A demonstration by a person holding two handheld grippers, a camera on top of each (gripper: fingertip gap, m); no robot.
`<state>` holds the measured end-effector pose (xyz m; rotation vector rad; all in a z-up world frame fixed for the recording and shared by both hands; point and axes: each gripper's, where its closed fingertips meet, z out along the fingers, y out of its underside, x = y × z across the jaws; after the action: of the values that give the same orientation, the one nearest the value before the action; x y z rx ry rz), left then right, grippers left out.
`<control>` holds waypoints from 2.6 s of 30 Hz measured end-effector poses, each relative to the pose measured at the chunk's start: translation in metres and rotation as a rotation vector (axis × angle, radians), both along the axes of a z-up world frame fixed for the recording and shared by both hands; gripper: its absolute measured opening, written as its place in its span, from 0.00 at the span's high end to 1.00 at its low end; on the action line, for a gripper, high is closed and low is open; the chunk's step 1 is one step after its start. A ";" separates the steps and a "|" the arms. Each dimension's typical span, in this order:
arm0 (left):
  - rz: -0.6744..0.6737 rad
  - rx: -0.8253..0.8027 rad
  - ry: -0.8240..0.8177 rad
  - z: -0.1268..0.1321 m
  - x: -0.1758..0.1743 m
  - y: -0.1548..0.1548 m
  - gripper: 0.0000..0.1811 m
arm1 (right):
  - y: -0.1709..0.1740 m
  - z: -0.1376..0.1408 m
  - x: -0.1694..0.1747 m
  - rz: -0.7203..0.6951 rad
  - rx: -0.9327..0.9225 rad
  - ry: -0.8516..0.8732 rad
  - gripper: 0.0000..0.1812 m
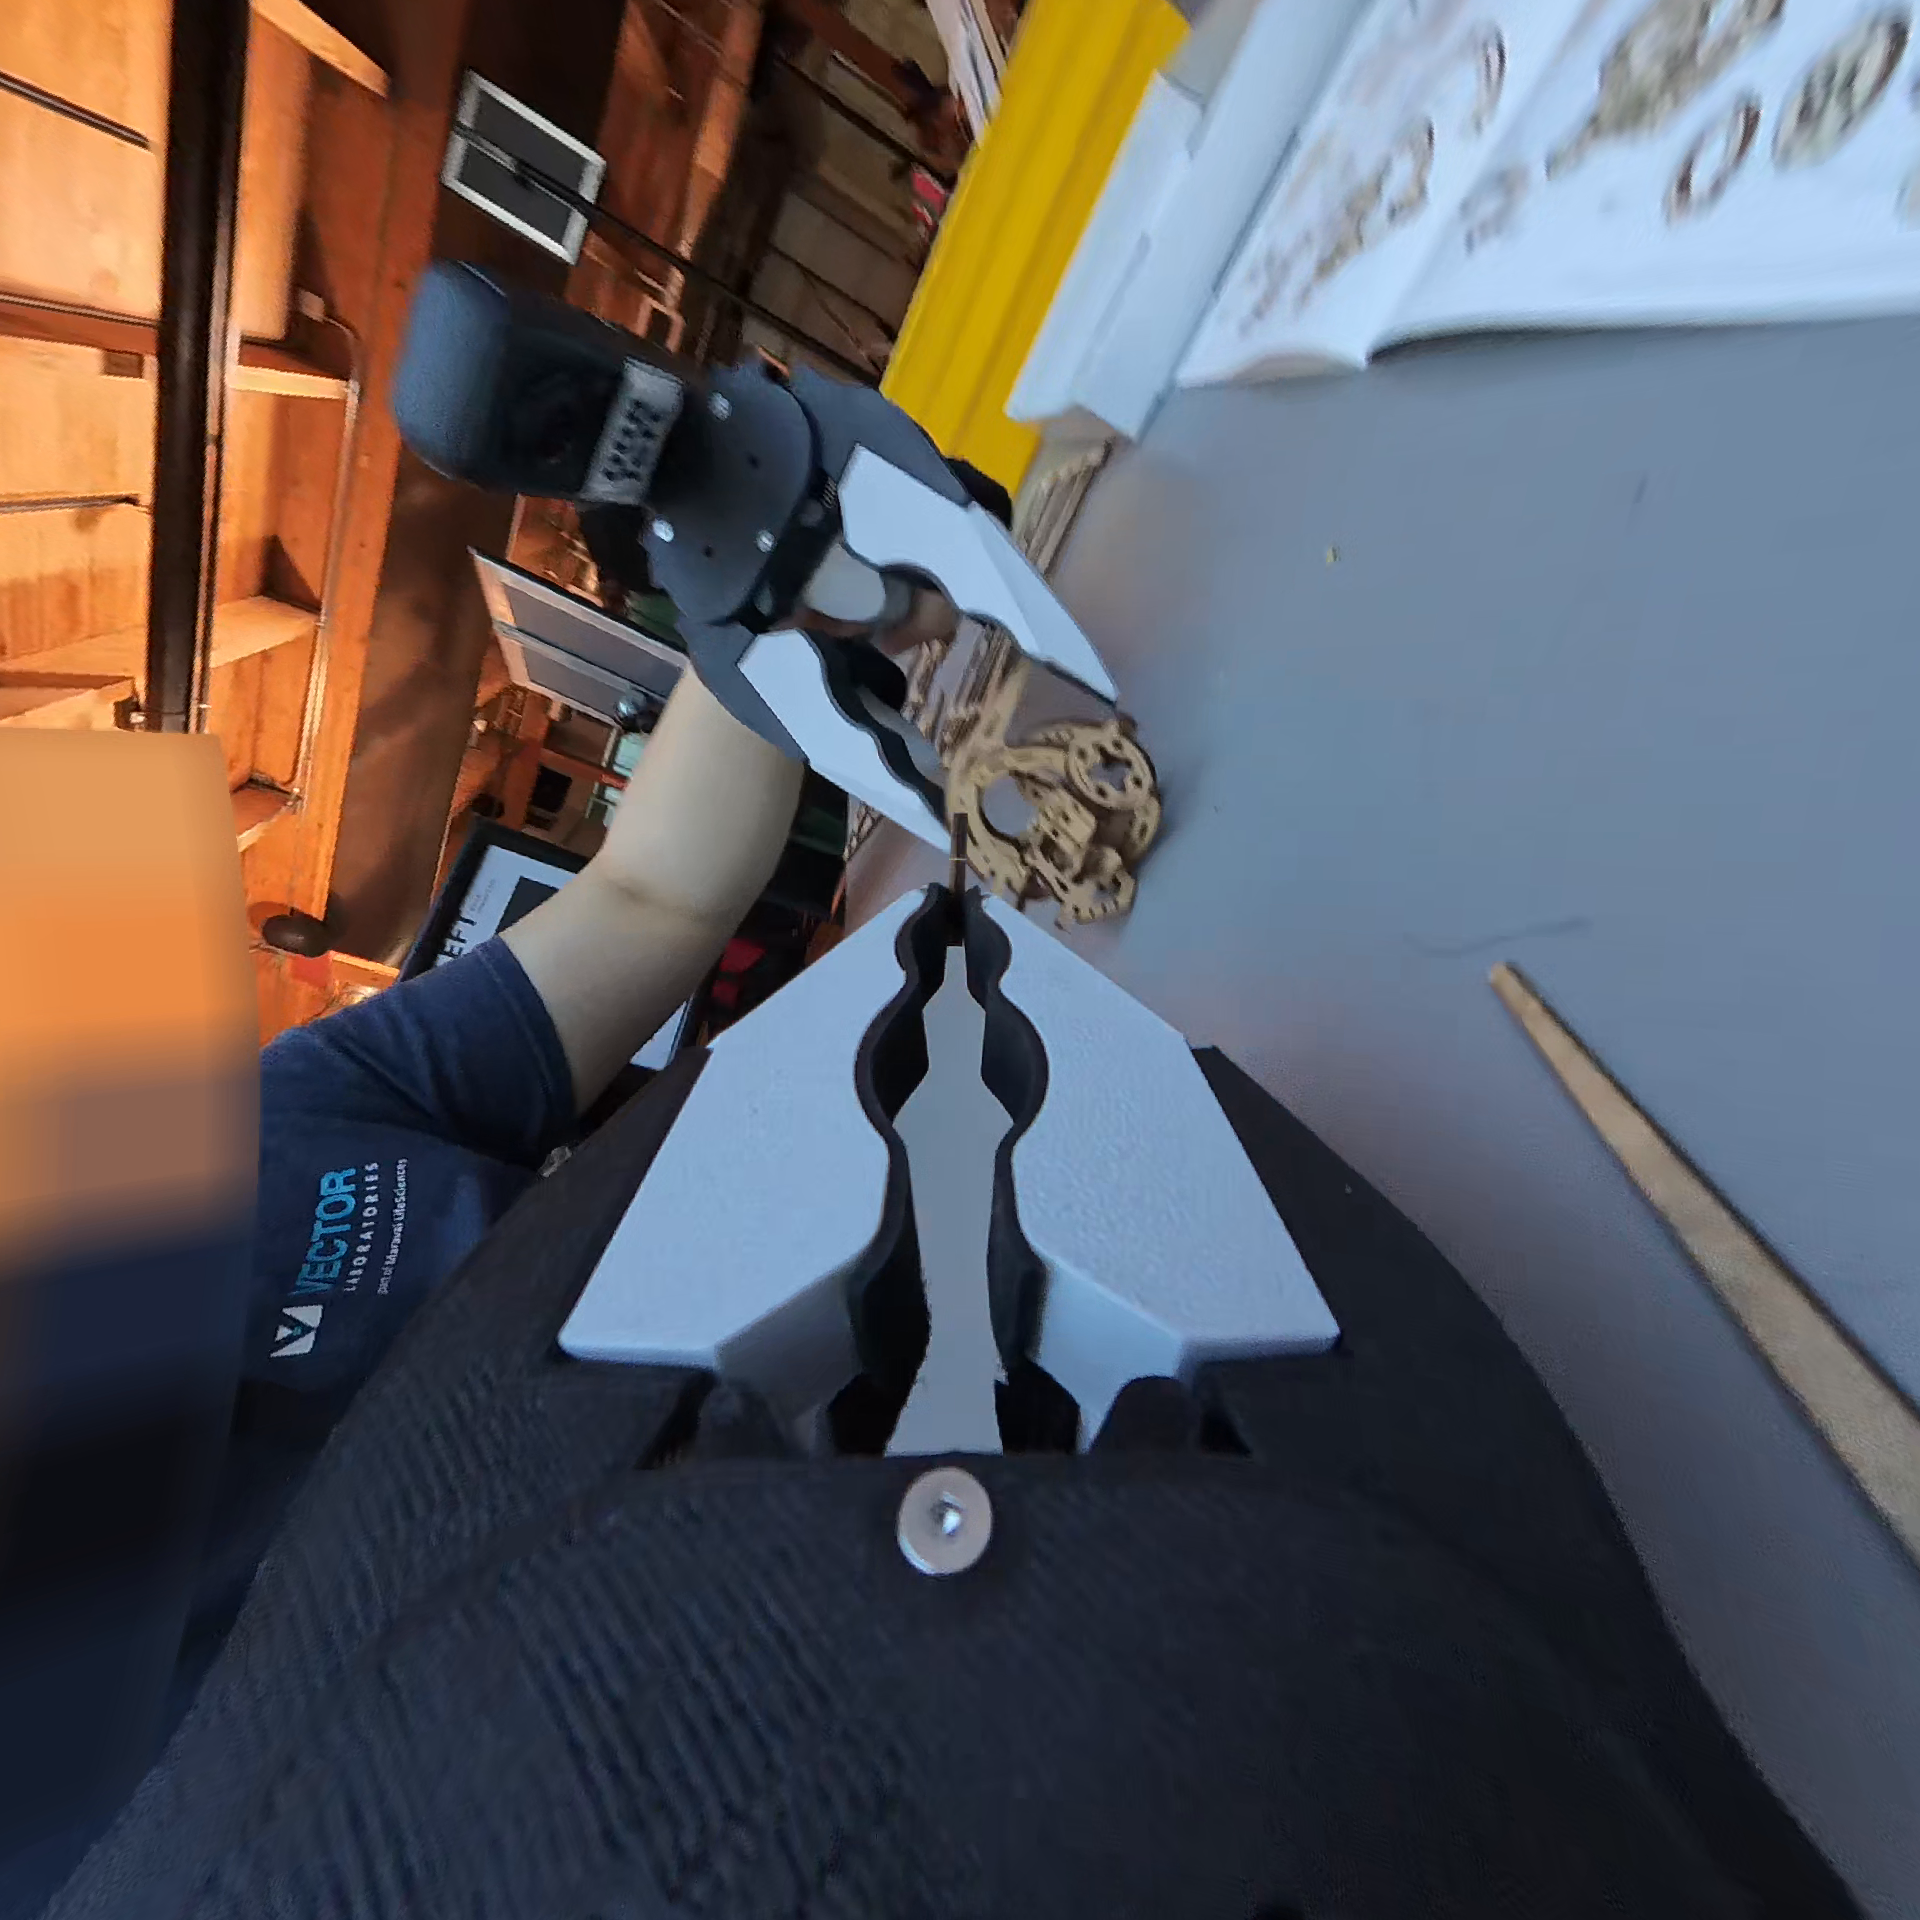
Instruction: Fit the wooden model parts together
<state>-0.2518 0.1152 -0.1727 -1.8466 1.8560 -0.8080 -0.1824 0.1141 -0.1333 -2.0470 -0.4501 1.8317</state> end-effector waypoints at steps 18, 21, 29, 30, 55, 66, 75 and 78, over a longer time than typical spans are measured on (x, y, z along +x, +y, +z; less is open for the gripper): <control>0.178 -0.011 -0.174 0.042 -0.002 0.013 0.69 | 0.026 -0.021 -0.017 0.045 -0.093 -0.119 1.00; 0.146 -0.051 -0.168 0.050 0.008 0.025 0.71 | 0.026 -0.027 -0.024 0.090 -0.128 -0.132 1.00; 0.071 -0.161 0.066 0.030 0.018 0.043 0.81 | 0.025 -0.034 -0.039 0.149 -0.190 -0.105 1.00; 0.057 -0.186 0.108 0.028 0.018 0.040 0.81 | 0.025 -0.033 -0.041 0.155 -0.198 -0.090 1.00; 0.047 -0.108 0.704 0.016 0.020 0.046 0.89 | 0.028 -0.036 -0.047 0.136 -0.238 -0.082 1.00; 0.005 -0.124 0.755 0.012 0.022 0.037 0.92 | 0.029 -0.036 -0.047 0.124 -0.232 -0.082 1.00; -0.004 -0.201 0.726 0.010 0.021 0.035 0.93 | 0.029 -0.035 -0.047 0.121 -0.227 -0.075 1.00; -0.006 -0.245 0.699 0.012 0.023 0.035 0.94 | 0.030 -0.035 -0.047 0.118 -0.226 -0.073 1.00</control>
<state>-0.2291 0.1499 -0.1609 -2.5093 2.2305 -0.4225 -0.2291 0.1438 -0.1685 -2.2873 -0.4072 1.9593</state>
